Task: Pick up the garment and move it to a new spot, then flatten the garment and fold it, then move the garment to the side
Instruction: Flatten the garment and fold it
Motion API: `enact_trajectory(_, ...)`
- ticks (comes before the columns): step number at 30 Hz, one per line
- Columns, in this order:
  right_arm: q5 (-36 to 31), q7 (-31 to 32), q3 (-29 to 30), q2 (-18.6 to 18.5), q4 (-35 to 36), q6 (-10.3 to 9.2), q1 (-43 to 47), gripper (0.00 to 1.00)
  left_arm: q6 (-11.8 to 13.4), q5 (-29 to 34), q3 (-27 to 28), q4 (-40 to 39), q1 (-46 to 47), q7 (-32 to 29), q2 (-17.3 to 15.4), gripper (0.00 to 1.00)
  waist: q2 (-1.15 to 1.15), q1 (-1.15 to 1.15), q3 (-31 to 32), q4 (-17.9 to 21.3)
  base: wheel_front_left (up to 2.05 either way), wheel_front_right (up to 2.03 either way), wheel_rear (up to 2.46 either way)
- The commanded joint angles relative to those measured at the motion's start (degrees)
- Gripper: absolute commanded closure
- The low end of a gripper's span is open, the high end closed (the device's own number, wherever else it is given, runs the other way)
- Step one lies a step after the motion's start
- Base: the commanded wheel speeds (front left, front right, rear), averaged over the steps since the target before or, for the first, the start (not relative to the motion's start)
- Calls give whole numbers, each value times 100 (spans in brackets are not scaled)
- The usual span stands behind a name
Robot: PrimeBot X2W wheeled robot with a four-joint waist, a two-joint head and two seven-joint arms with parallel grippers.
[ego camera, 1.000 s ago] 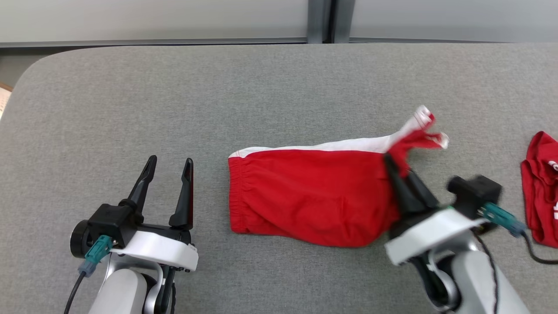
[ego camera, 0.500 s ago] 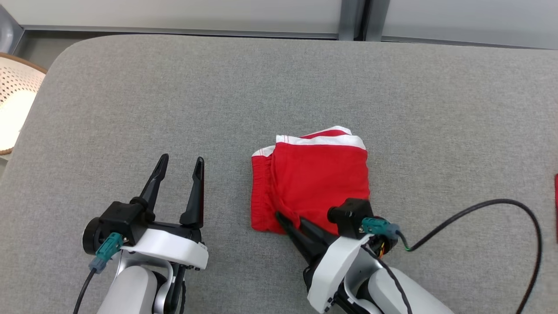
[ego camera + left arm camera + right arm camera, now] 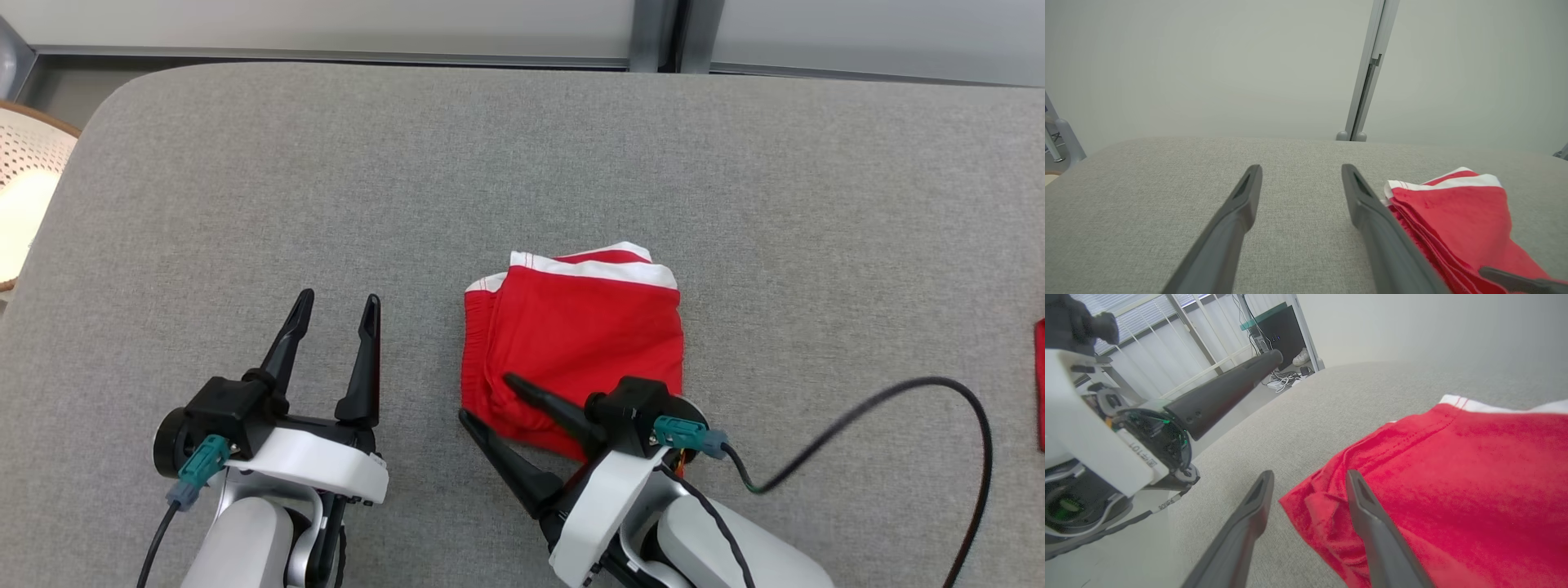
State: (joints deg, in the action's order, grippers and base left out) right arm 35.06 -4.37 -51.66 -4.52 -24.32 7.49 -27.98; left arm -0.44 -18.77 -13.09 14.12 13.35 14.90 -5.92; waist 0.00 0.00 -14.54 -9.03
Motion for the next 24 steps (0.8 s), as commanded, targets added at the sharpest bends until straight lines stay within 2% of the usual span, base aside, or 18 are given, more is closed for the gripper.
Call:
enact_trajectory(1,-103,-198,-52,-87,76,0,-135,0,5,36,17,20,61,27,-16,0,0,0,25,17,0,0,0)
enact_trajectory(4,-170,-544,9,-197,222,-1,-139,0,42,59,33,41,0,30,-27,0,0,0,96,68,0,0,0)
enact_trajectory(8,-273,-775,379,-352,361,-1,-53,0,57,72,42,43,-55,32,-47,0,0,0,181,134,0,0,0)
enact_trajectory(15,-726,-949,2139,-661,601,-1,567,0,121,141,80,-6,-222,30,-155,0,0,0,454,312,0,0,0)
enact_trajectory(21,-1222,-736,3536,-821,929,-1,1349,0,199,165,149,-86,-407,31,-276,0,0,0,670,468,0,0,0)
enact_trajectory(24,-1492,-497,4193,-788,1291,-1,1889,0,241,160,198,-136,-572,25,-385,0,0,0,826,551,0,0,0)
